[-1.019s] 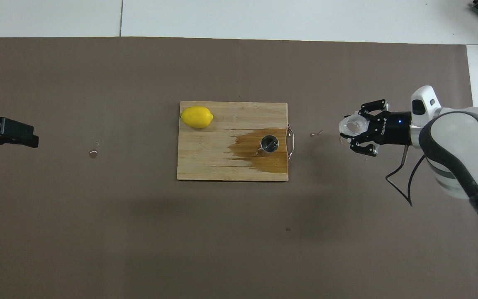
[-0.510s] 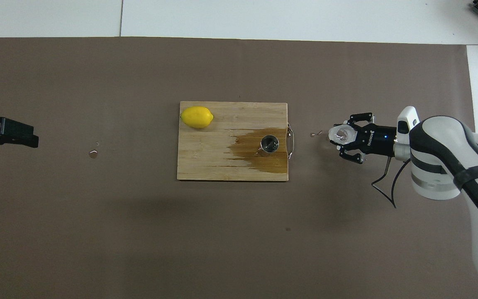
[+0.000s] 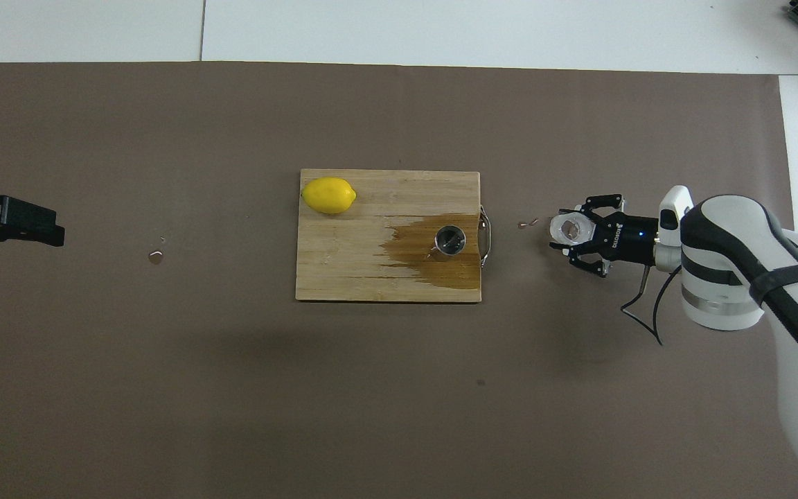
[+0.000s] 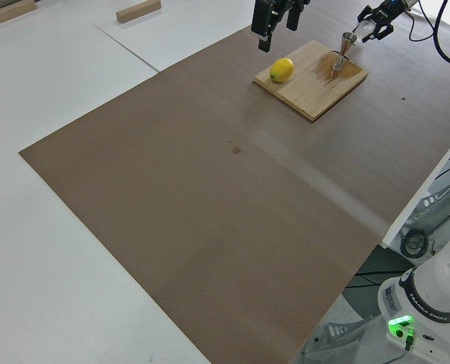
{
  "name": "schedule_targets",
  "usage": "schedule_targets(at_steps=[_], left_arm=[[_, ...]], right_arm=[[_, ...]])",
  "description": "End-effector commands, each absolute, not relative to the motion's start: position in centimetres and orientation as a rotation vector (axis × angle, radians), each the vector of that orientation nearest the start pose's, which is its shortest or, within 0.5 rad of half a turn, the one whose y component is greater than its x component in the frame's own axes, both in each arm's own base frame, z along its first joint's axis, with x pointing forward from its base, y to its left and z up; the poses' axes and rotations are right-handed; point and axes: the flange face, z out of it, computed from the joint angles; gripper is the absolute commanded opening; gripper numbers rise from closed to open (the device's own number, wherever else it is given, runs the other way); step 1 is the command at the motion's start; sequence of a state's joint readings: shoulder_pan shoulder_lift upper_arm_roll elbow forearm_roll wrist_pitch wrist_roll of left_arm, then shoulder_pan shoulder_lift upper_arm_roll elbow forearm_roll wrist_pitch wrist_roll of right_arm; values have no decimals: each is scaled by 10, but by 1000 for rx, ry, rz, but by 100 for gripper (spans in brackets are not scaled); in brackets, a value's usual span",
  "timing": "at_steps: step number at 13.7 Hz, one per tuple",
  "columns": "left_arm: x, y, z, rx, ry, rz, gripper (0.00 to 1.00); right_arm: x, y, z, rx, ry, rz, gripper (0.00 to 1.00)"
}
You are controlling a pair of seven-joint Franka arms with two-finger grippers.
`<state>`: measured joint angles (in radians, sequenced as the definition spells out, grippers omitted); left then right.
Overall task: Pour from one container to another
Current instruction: 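Lower the white cup onto the table and open the right gripper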
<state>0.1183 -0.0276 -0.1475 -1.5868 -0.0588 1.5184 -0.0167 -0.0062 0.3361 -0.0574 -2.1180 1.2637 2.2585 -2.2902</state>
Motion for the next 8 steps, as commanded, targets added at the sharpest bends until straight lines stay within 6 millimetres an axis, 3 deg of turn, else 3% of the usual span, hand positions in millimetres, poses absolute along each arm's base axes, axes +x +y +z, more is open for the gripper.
schedule_targets(at_steps=[1, 4, 8], left_arm=[[530, -22, 629, -3178, 21, 73, 100], [530, -22, 629, -3178, 19, 73, 100], [530, -22, 629, -3178, 19, 73, 100]], right_arm=[[570, -12, 254, -2006, -1468, -982, 100], [571, -13, 265, -2012, -1486, -978, 100], [571, -18, 346, -2145, -1578, -746, 100]])
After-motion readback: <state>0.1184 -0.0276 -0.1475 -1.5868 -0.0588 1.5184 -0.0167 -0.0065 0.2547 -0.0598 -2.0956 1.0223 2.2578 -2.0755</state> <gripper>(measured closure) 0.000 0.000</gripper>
